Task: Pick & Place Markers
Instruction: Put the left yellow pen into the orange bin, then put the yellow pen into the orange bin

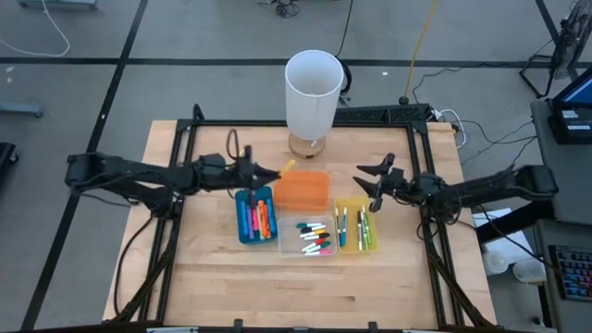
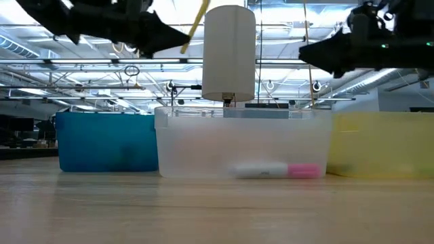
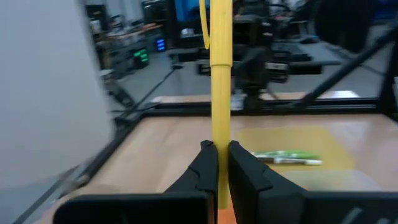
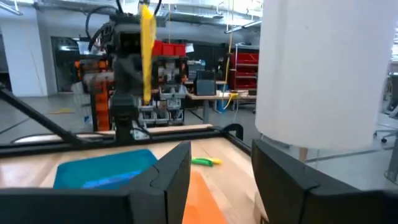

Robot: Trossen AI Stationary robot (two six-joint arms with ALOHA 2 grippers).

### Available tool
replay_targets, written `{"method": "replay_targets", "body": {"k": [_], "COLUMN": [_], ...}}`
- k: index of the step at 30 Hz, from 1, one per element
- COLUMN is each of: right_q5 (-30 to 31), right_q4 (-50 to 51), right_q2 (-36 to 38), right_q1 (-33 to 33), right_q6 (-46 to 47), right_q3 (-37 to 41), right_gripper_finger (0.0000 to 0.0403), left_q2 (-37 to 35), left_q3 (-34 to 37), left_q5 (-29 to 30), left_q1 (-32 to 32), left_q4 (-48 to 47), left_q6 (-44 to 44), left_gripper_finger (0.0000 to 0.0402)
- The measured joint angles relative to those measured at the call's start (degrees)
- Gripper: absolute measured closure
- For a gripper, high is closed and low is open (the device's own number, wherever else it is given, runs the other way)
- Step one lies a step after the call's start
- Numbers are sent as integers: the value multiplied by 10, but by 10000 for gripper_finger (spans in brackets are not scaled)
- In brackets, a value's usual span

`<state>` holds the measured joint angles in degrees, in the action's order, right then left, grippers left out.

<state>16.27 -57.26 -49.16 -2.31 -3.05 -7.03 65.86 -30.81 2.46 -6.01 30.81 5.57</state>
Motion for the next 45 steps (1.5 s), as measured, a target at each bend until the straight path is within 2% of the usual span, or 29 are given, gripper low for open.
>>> {"method": "replay_targets", "body": {"k": [2, 7, 14, 18, 24, 28, 32, 38, 45], "right_q5": [-3, -75, -102, -151, -150, -173, -179, -178, -178], "right_q4": [-21, -25, -25, -25, -25, -28, -27, -2, 209], "right_q2": [-43, -152, -261, -301, -353, -375, -382, -380, -314], "right_q1": [0, 0, -1, -1, -2, -1, -1, -5, -14], "right_q6": [8, 20, 3, -20, -4, -6, -9, -14, -35], "right_q3": [-20, -105, -222, -268, -319, -343, -350, -346, -347], "right_gripper_finger": [248, 248, 241, 207, 144, 131, 155, 235, 277], "left_q2": [42, 120, 154, 154, 154, 154, 154, 154, 153], "left_q3": [-4, -18, -26, -26, -26, -26, -26, -26, -26], "left_q5": [-25, -59, -66, -75, -75, -74, -73, -70, -69], "left_q1": [7, 14, 13, 13, 13, 13, 13, 13, 13], "left_q4": [45, 121, 134, 136, 136, 134, 130, 125, 104], "left_q6": [3, 13, 15, 16, 16, 17, 15, 12, 7], "left_gripper_finger": [387, 387, 387, 388, 387, 399, 398, 397, 399]}}
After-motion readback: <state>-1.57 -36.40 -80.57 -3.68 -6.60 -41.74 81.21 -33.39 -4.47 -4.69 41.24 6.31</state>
